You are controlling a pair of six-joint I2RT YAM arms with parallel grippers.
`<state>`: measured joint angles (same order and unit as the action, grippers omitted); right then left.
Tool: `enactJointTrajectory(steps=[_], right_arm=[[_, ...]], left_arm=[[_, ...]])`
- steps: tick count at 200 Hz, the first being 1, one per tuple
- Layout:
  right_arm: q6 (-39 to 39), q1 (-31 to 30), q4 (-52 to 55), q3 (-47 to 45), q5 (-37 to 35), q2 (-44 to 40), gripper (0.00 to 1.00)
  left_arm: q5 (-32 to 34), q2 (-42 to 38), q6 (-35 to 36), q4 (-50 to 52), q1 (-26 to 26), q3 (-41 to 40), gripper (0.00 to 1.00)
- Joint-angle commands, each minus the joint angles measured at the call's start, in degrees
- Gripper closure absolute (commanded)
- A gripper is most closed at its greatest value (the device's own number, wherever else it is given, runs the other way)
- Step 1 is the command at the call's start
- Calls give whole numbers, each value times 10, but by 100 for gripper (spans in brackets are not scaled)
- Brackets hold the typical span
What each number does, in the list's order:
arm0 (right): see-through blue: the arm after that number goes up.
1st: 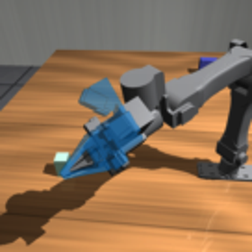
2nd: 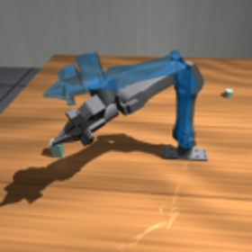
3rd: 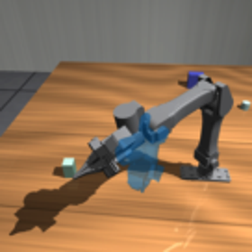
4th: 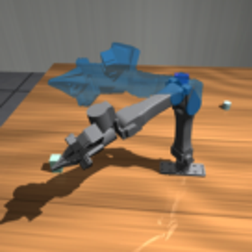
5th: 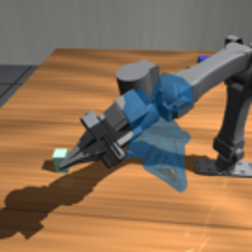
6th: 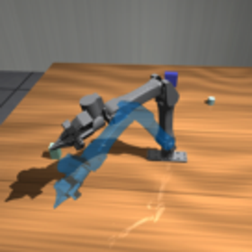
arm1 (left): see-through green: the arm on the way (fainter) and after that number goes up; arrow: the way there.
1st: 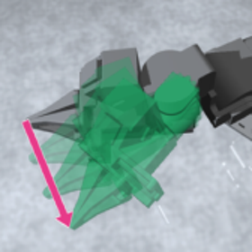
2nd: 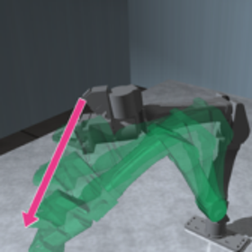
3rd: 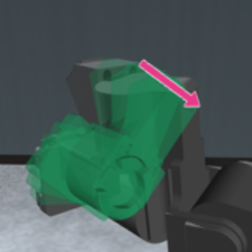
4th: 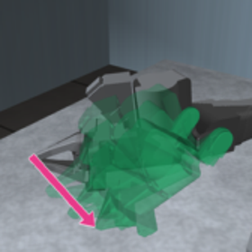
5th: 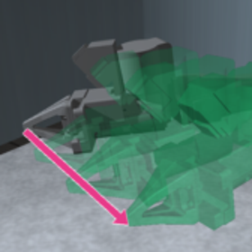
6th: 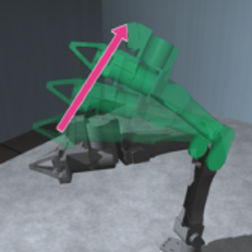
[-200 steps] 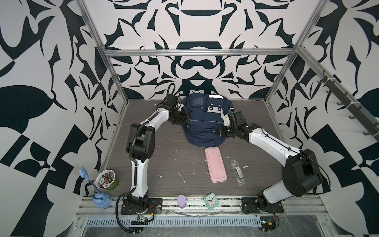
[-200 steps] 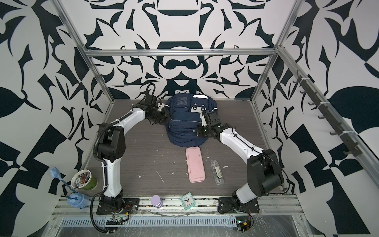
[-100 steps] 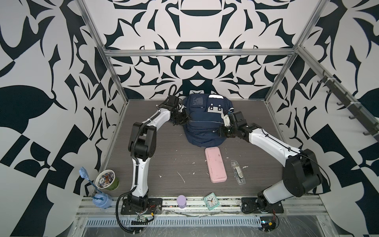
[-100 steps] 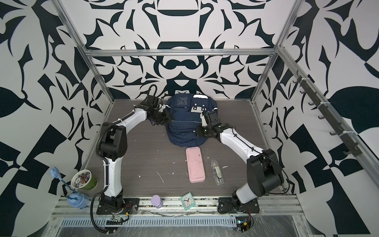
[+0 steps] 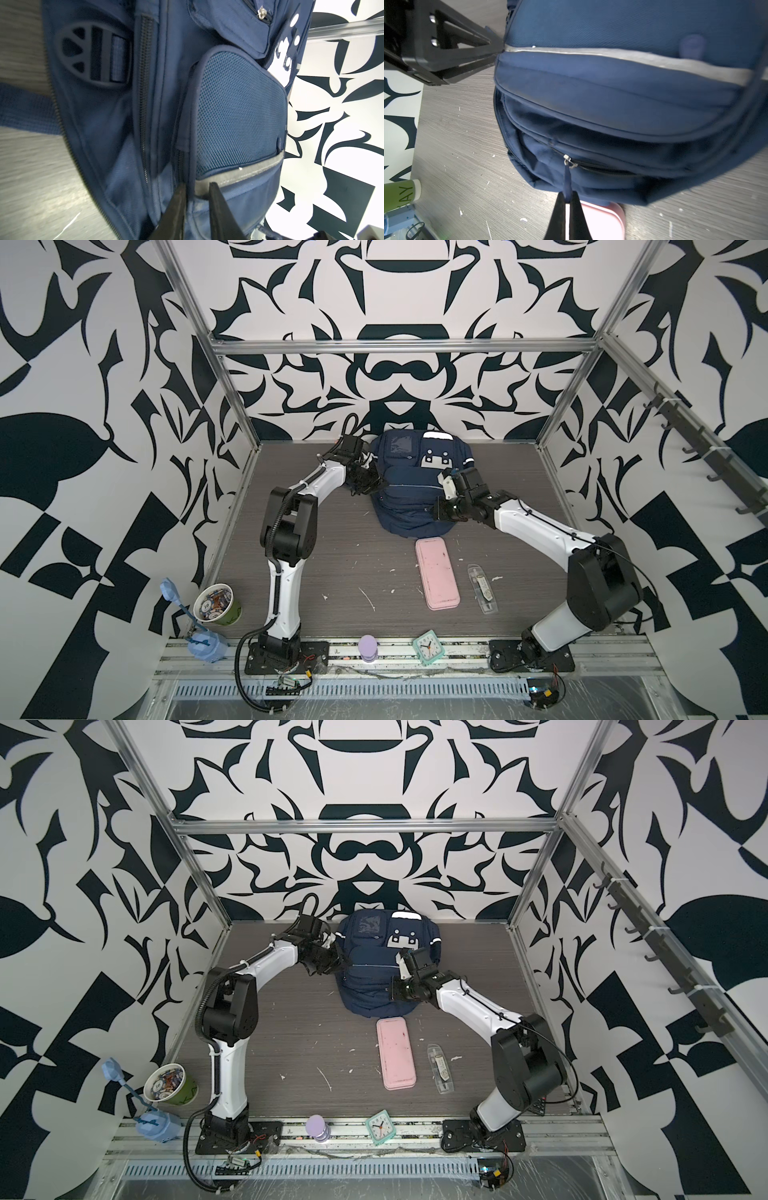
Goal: Pack books, pencil case, and school supplies into a backpack
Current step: Unzip the student bag at the top-center of the table.
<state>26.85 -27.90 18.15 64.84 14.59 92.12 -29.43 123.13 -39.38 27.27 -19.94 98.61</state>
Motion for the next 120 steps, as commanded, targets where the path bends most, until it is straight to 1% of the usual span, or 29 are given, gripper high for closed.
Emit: enactJointTrajectory(steps=[1,51,81,103,120], right_arm=[[7,-26,-18,44,10,12,100],[20,-71,-24,111,4,85,100],[30,-80,-28,156,5,130,100],[31,-80,-27,172,4,141,100],[31,-80,-30,166,3,131,100]], left_arm=[[-39,-14,-12,-30,-20,0,79],[-48,-41,-25,-46,-24,-12,80],[-52,-51,-28,-45,-25,-15,80],[-51,-61,-24,-46,-25,-21,80],[-49,-66,-13,-37,-23,-25,78]])
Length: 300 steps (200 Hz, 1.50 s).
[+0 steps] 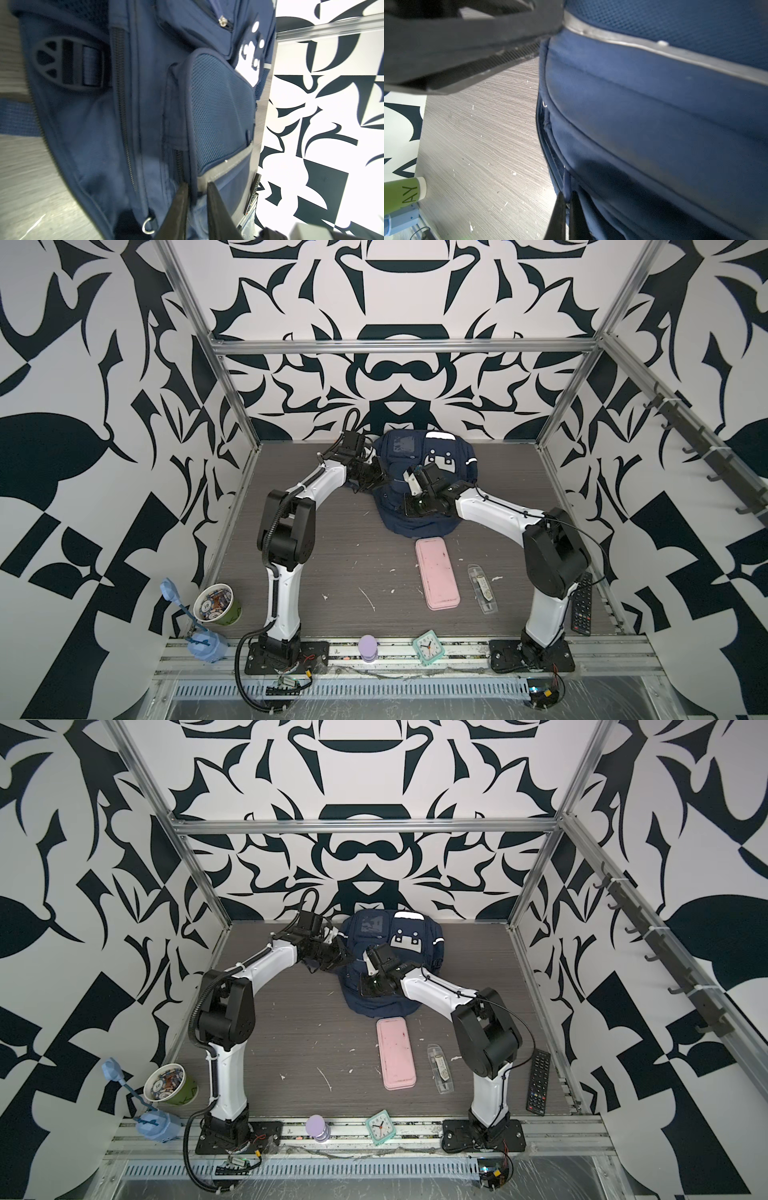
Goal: Pack books, pencil case, and school supplies into a backpack
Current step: Unzip the student bag at the top-center of the table.
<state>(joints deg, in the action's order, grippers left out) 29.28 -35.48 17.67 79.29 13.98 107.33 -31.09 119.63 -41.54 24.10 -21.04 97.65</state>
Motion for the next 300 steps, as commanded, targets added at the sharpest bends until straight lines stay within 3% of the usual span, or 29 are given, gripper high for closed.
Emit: enactJointTrajectory(steps=[1,33,60,126,226,300], right_arm=[[7,-4,-25,21,9,-21,100],[6,1,-24,-13,-2,-71,100],[3,15,-19,-49,-7,-114,100],[-3,69,-3,-128,-8,-200,100],[-7,97,5,-174,-1,-247,100],[-6,99,7,-176,-4,-251,100]], left_arm=[[-31,-31,10,-4,-12,-15,78],[3,-40,36,22,5,-20,62],[7,-33,40,20,23,-17,58],[19,52,53,57,27,81,57],[51,213,78,118,27,291,54],[-11,331,39,103,37,424,58]])
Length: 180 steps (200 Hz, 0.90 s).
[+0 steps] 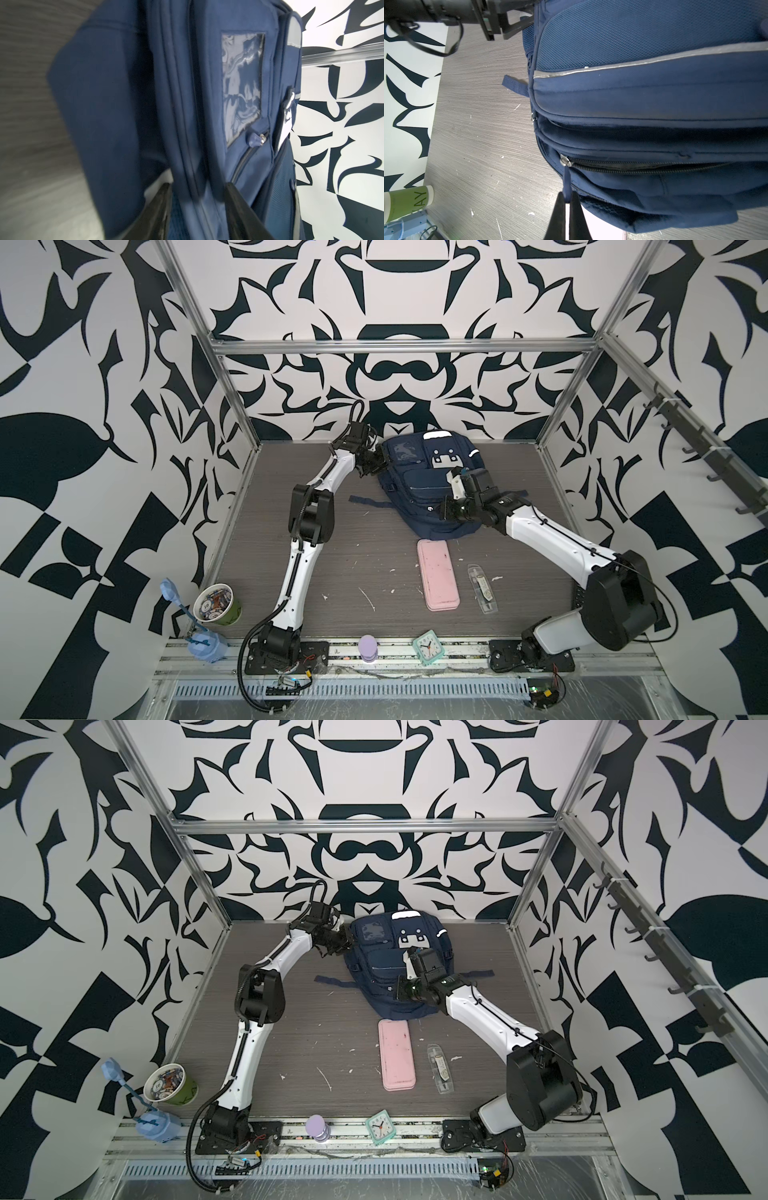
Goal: Pack books, pencil case, and school supplies into a backpack
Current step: Unzip the student bag at the top-center of the table.
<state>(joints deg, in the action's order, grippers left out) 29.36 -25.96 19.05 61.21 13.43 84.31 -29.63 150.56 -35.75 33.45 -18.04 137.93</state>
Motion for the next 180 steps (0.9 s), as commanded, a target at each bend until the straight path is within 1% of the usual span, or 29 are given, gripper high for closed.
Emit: enactJointTrajectory(steps=[1,14,34,46,58,94,116,127,139,157,167,180], right_arm=[[-7,4,-7,4,1,-20,100],[-7,6,-6,7,1,-18,100],[-11,10,-3,13,2,-12,100],[-14,10,-2,18,2,-8,100],[-16,13,-3,22,4,-3,100],[-20,14,-11,39,17,20,100],[-30,14,-8,54,27,35,100],[-36,13,-8,60,40,42,100],[-41,9,-9,64,50,49,100],[-48,-5,-15,62,59,55,100],[-51,-19,-17,63,60,59,100],[-54,-38,-18,62,55,65,100]], left_arm=[[-26,22,-20,8,8,20,58],[-28,11,-30,-12,14,-7,65],[-29,-27,-44,-56,28,-83,79],[-31,-57,-56,-87,39,-136,86],[-37,-90,-69,-121,50,-195,89],[-31,-206,-116,-240,83,-400,92],[-8,-288,-169,-346,97,-547,92],[3,-319,-194,-391,98,-603,92],[9,-341,-216,-422,97,-639,92],[0,-354,-255,-461,94,-672,92],[0,-360,-271,-480,90,-681,92],[4,-363,-273,-484,83,-677,92]])
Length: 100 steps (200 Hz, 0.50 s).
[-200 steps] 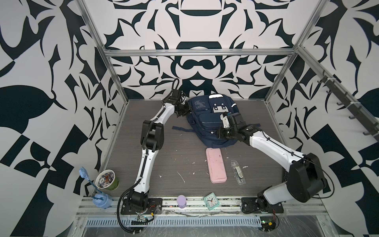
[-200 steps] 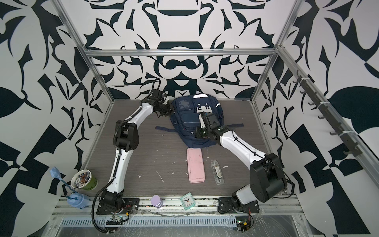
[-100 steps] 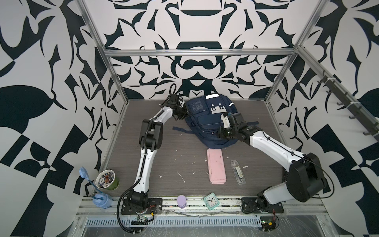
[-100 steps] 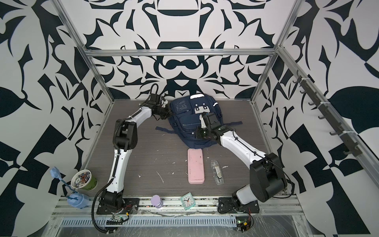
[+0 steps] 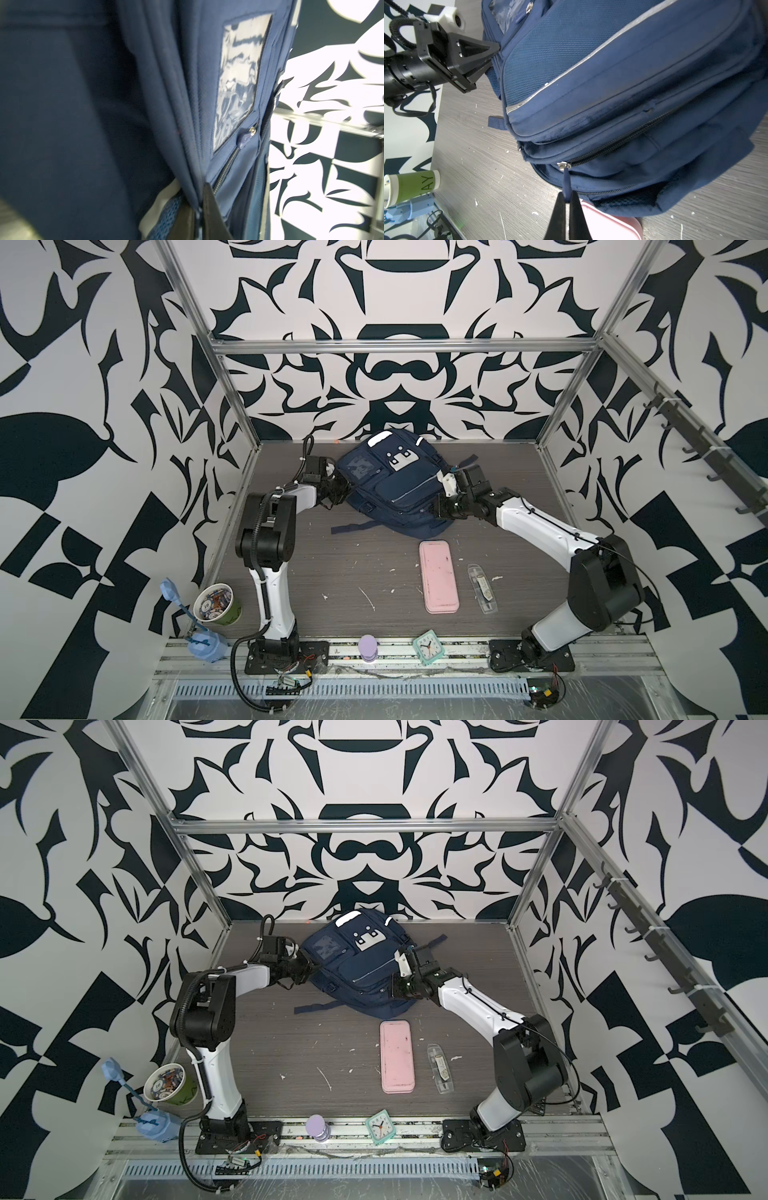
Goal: Pack books, pencil case, and school supplies into a backpack
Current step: Unzip the student bag at the top-center of the table.
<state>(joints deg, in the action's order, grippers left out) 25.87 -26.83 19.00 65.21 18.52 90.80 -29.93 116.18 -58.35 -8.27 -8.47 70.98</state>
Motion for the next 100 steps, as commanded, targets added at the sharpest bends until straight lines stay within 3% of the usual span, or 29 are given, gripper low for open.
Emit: enactJointTrajectory(steps=[1,49,100], right_arm=[[-19,-32,-18,22,3,0,100],[7,-95,-40,42,-3,38,100],[48,-110,-48,127,-11,131,100]], left_arm=[[8,-19,-48,-66,-14,-7,92],[8,-9,-46,-51,-20,10,92],[10,-16,-49,-55,-24,2,92]])
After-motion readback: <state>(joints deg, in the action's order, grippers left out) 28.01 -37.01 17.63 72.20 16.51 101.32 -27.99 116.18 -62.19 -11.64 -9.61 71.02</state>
